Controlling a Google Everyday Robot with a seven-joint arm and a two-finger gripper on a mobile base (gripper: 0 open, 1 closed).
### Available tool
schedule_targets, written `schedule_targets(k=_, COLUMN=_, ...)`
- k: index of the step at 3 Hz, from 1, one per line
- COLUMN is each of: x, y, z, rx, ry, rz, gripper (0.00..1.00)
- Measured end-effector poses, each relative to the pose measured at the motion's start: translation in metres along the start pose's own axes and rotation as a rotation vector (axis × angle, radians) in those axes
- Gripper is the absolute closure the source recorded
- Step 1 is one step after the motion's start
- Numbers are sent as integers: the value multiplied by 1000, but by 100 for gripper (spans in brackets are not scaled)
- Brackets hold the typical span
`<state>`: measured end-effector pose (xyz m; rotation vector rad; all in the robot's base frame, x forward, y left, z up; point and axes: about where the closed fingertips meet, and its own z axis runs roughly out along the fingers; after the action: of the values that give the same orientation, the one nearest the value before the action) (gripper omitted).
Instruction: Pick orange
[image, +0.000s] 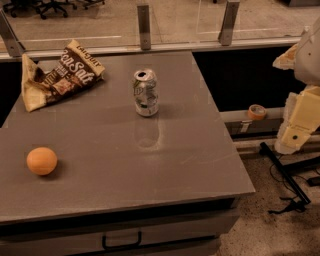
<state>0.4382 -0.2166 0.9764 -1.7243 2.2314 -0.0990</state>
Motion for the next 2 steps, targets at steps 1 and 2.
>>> schedule_targets(k=1, x=0, y=0, z=0, rx=0, ry=0, rz=0, gripper=0)
schedule_targets(k=2, x=-18, y=6, z=0, rx=-16, ry=-71, rz=8, gripper=0)
